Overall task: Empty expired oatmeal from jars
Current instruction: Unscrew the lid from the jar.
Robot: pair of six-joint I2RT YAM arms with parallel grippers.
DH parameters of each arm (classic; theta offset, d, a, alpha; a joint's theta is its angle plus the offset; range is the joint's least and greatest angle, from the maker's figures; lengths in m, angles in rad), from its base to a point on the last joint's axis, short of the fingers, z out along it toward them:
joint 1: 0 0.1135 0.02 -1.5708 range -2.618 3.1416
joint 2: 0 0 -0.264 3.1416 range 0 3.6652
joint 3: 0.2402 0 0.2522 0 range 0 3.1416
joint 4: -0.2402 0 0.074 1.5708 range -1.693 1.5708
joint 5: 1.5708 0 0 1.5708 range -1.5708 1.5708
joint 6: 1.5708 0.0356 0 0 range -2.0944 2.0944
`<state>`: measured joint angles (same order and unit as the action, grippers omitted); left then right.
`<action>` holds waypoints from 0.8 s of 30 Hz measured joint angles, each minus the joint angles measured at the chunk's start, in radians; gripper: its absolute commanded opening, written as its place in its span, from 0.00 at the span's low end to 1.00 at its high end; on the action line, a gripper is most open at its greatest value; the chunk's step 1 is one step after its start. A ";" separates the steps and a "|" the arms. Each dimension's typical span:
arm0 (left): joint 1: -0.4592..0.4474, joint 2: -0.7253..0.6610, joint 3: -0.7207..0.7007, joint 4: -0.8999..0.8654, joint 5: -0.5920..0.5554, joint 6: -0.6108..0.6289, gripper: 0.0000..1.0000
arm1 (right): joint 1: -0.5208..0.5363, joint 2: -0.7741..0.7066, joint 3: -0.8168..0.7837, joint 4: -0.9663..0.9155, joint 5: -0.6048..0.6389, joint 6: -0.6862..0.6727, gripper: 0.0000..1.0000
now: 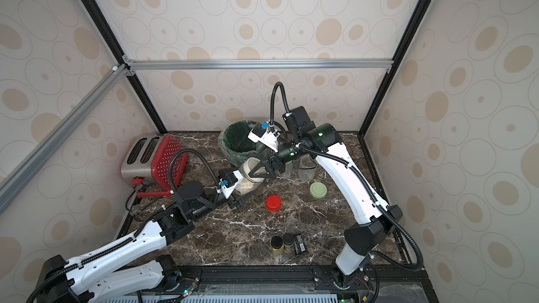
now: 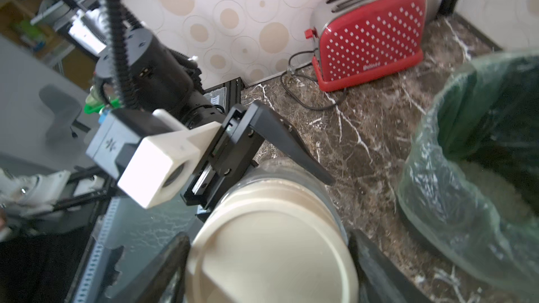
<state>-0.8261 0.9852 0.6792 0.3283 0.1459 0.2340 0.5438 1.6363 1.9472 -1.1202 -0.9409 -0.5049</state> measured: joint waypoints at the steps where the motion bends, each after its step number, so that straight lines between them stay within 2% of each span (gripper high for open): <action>1: 0.000 0.000 0.000 -0.002 0.006 -0.001 0.00 | -0.001 -0.010 -0.019 0.010 -0.008 -0.045 0.65; 5: 0.000 0.000 0.000 -0.006 0.018 -0.002 0.00 | -0.002 -0.041 -0.071 0.055 -0.021 -0.133 0.74; 9: 0.001 0.003 0.000 0.005 0.019 -0.003 0.00 | -0.001 -0.042 -0.074 0.078 -0.038 -0.159 0.98; 16: 0.001 0.034 0.000 -0.011 0.023 -0.006 0.00 | 0.014 -0.042 -0.036 0.099 -0.051 -0.119 0.99; 20: 0.001 0.034 0.000 -0.005 0.023 -0.006 0.00 | 0.016 -0.043 -0.007 0.160 0.010 0.036 0.99; 24: 0.001 0.040 -0.003 0.019 0.018 -0.006 0.00 | 0.016 -0.053 0.010 0.248 0.117 0.328 1.00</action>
<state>-0.8253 1.0248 0.6762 0.3477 0.1635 0.2276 0.5598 1.5829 1.9568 -0.8722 -0.8242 -0.1768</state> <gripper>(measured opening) 0.862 0.988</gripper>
